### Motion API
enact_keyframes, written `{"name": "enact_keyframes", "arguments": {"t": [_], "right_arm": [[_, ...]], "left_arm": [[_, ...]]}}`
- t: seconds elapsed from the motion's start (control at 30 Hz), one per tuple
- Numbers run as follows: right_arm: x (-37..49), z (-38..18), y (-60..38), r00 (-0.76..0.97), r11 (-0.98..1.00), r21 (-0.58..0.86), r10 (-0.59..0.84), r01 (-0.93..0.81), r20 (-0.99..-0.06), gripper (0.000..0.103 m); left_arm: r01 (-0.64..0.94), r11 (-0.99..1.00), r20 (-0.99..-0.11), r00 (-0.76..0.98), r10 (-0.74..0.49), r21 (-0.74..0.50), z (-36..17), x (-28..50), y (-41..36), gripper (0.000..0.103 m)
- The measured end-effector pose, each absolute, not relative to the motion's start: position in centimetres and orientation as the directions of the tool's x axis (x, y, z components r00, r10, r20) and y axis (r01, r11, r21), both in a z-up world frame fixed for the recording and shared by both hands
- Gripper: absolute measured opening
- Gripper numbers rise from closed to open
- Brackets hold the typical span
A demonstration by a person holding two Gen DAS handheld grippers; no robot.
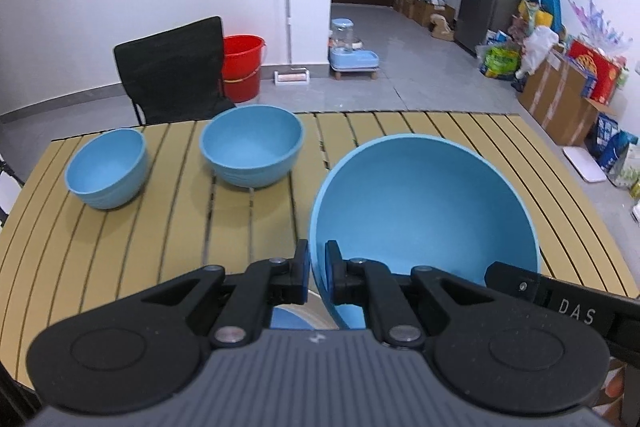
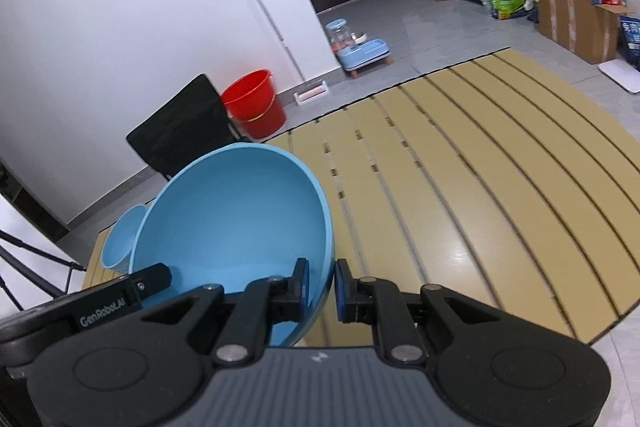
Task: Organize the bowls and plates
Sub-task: 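Lift the light-blue bowl with both grippers and carry it beside the plate stack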
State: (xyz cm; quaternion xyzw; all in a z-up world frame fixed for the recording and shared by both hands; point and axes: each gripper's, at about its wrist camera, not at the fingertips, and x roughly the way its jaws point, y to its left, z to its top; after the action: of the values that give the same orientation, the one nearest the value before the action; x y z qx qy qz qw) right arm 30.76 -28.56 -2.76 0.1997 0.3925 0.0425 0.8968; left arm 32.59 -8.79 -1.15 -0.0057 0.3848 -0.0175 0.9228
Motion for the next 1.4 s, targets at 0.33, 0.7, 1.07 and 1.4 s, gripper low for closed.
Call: {"name": "enact_keyframes", "arguments": {"t": [0.33,0.7,1.07,1.4], "right_arm": [[29.2,-5.2,-34.3,0.693,0.910,0.383,0.175,0.156,-0.699,0.013],[28.8,-9.0,-39.0,0.661,0.904,0.350,0.109,0.244,-0.743,0.013],[30.5,-12.1,-39.7,0.601,0.909,0.312,0.090,0.276,-0.794,0.013],[32.0,-13.4,-39.3,0.590,0.911,0.306,0.091,0.276,-0.802,0.014]], "left_arm": [[0.127,0.992,-0.731,0.675,-0.098,-0.015,-3.3,32.7,-15.1,0.009],[0.208,0.978,-0.785,0.608,-0.117,0.015,-7.8,34.4,-20.1,0.009],[0.227,0.974,-0.835,0.537,-0.121,0.006,-11.9,36.3,-20.3,0.009],[0.227,0.974,-0.836,0.531,-0.137,-0.016,-12.5,36.8,-20.1,0.010]]}}
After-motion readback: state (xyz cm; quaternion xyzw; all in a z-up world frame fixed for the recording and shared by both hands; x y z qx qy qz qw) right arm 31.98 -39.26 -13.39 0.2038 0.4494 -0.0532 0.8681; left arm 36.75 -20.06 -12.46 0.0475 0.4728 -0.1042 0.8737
